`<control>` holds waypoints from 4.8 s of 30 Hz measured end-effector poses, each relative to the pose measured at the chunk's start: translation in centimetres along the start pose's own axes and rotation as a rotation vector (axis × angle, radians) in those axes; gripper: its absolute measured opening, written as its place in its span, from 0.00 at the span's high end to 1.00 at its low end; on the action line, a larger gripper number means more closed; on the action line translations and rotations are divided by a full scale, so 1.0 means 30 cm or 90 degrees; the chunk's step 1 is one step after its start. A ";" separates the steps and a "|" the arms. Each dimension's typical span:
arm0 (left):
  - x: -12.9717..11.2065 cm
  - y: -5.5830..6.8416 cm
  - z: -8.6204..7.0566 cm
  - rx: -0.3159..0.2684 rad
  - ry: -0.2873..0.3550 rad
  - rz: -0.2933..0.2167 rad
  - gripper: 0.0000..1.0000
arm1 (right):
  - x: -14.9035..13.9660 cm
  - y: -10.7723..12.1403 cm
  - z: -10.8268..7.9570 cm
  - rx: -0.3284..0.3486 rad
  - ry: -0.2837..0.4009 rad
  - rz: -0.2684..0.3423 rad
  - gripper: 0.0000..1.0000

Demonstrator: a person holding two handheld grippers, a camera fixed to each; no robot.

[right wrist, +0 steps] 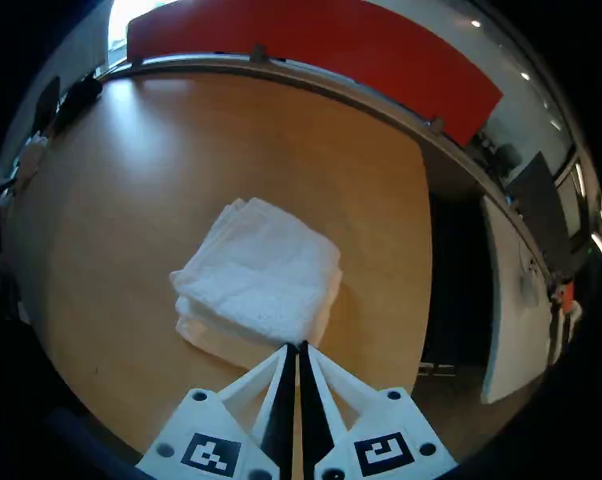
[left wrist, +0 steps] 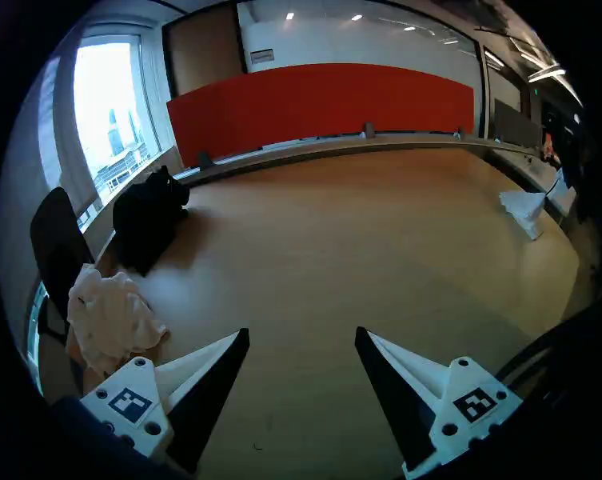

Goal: Fold towel

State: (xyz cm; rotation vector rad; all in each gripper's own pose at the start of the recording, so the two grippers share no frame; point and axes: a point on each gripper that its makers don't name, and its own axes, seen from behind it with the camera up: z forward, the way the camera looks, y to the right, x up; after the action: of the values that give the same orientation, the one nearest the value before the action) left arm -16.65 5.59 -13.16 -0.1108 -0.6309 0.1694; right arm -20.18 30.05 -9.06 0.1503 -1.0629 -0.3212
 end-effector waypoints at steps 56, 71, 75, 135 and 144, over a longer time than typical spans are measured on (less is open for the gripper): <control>-0.013 0.001 -0.006 0.006 -0.012 0.009 0.02 | -0.161 0.003 0.109 -0.029 -0.089 0.012 0.87; -0.011 -0.002 -0.007 0.004 -0.010 0.009 0.01 | -0.145 -0.026 0.089 -0.024 -0.069 0.002 0.10; -0.014 0.000 -0.008 0.003 -0.009 0.009 0.01 | -0.125 -0.036 0.087 -0.022 -0.058 0.005 0.10; -0.021 -0.043 -0.030 0.021 -0.007 -0.010 0.01 | 0.043 -0.266 0.147 0.050 0.003 0.017 0.10; -0.020 -0.052 -0.029 0.023 -0.005 -0.015 0.01 | 0.088 -0.267 0.134 0.043 0.029 0.076 0.10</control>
State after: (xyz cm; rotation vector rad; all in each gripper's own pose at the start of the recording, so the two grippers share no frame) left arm -16.42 3.90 -13.98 -0.0676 -0.6357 0.1590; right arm -24.01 21.75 -7.13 0.1533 -1.0332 -0.1727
